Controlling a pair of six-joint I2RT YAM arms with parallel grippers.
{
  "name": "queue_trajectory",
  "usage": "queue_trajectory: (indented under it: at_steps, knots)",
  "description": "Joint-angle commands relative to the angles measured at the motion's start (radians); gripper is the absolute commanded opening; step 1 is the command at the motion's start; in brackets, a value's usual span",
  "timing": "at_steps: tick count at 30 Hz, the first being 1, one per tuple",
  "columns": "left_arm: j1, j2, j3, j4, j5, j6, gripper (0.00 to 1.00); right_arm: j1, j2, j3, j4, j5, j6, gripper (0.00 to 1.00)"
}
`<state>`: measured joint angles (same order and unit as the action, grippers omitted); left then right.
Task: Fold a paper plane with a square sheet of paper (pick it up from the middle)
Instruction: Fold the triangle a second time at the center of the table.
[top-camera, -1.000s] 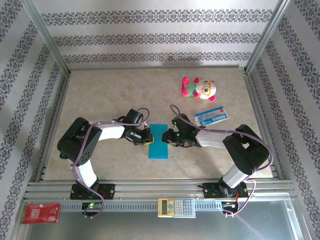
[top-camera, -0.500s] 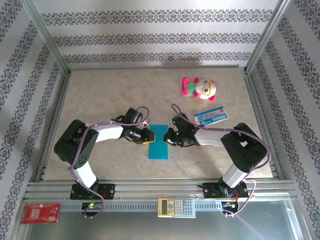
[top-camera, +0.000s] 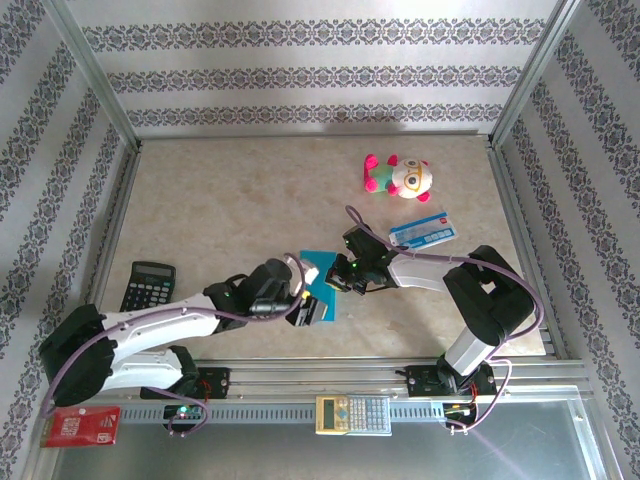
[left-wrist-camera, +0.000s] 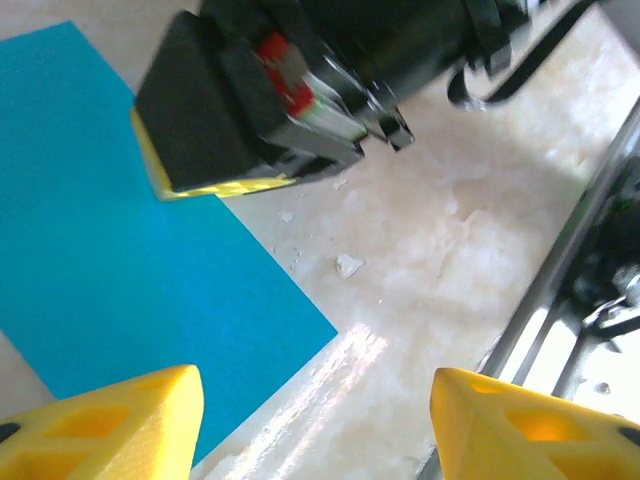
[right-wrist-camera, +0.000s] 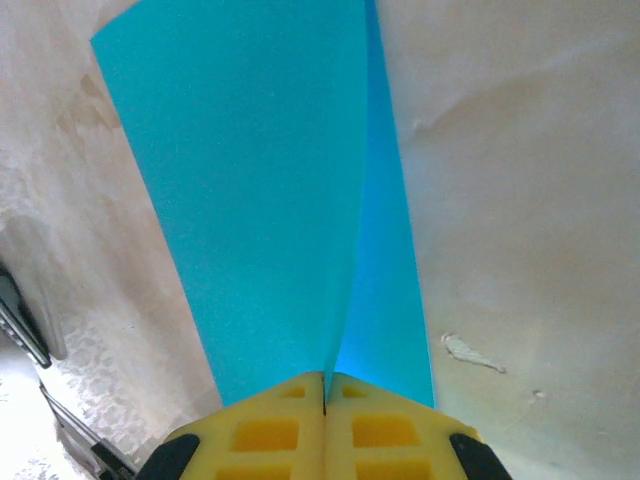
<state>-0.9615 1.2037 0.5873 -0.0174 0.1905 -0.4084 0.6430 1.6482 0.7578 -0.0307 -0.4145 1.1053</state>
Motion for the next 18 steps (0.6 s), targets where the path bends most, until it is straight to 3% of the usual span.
queue_trajectory:
  at_steps: [1, 10, 15, 18]
  knots:
    - [-0.066, 0.034, 0.008, -0.001, -0.196, 0.119, 0.65, -0.013, -0.005, 0.025, -0.025, -0.026, 0.024, 0.05]
    - [-0.133, 0.223, 0.09, 0.005, -0.268, 0.18, 0.65, -0.011, -0.005, 0.032, -0.038, -0.029, 0.015, 0.04]
    - [-0.137, 0.265, 0.111, -0.003, -0.307, 0.177, 0.54, -0.012, -0.005, 0.027, -0.039, -0.027, 0.014, 0.04]
    - [-0.136, 0.273, 0.117, -0.01, -0.318, 0.176, 0.42, -0.012, -0.004, 0.023, -0.038, -0.025, 0.013, 0.03]
